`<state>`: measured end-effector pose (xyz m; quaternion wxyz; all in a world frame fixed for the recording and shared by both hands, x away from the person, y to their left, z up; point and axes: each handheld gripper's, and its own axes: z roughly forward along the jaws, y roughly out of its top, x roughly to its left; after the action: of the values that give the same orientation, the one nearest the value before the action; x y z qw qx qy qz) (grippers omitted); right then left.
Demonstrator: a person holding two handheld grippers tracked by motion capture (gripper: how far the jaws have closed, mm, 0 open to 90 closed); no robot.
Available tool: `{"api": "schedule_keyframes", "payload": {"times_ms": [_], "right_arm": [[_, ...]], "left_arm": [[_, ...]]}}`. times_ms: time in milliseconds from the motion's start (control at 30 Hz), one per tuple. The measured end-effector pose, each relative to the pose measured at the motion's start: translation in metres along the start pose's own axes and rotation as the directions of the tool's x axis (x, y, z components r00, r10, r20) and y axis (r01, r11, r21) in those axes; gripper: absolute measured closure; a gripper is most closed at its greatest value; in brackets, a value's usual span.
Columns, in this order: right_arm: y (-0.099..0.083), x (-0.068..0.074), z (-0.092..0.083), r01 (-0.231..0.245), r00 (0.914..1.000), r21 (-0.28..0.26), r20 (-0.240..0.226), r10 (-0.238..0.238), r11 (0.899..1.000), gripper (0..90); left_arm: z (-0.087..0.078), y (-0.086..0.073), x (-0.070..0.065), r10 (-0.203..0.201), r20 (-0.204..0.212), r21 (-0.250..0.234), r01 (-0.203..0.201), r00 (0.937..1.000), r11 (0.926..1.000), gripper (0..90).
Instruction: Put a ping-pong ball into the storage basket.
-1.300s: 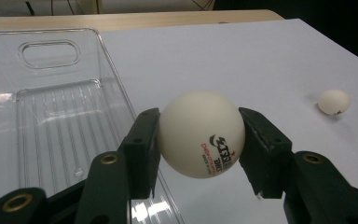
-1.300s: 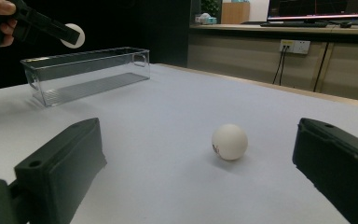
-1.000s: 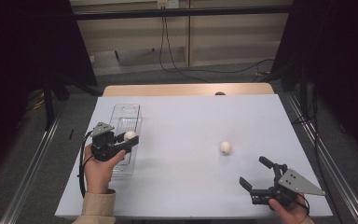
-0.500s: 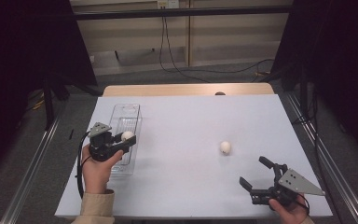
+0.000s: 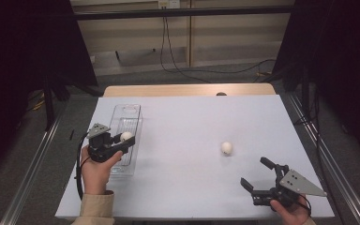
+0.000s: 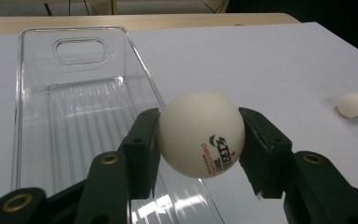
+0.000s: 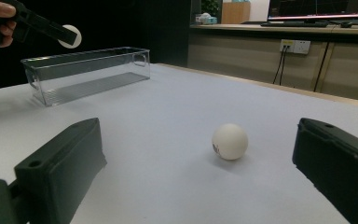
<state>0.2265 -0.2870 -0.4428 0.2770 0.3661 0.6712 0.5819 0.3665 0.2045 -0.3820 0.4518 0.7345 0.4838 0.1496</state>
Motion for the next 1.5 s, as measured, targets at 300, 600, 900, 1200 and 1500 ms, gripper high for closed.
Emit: {"api": "schedule_keyframes", "payload": {"times_ms": [300,600,900,1200,1500], "right_arm": [[0.0,0.0,0.0,0.0,1.0,-0.002,-0.001,0.0,1.0,1.4],[0.0,0.0,0.0,0.0,1.0,-0.002,-0.002,0.0,1.0,1.3],[0.0,0.0,0.0,-0.002,1.0,-0.003,-0.003,0.002,1.0,1.4],[0.0,0.0,0.0,-0.001,1.0,-0.003,-0.003,0.001,1.0,1.4],[0.0,0.0,0.0,-0.001,1.0,-0.003,-0.003,0.001,1.0,1.4]], "left_arm": [[0.002,-0.001,0.0,-0.003,-0.003,0.001,0.003,1.0,1.0,51.1],[0.003,-0.005,0.005,-0.007,-0.022,0.008,0.008,0.9997,0.9999,51.1],[0.004,-0.008,0.009,-0.009,-0.036,0.018,0.01,0.9993,0.9998,51.1],[0.007,-0.011,0.011,-0.015,-0.051,0.024,0.016,0.9986,0.9996,51.0],[0.008,-0.013,0.013,-0.017,-0.062,0.029,0.019,0.9979,0.9994,51.0]]}}
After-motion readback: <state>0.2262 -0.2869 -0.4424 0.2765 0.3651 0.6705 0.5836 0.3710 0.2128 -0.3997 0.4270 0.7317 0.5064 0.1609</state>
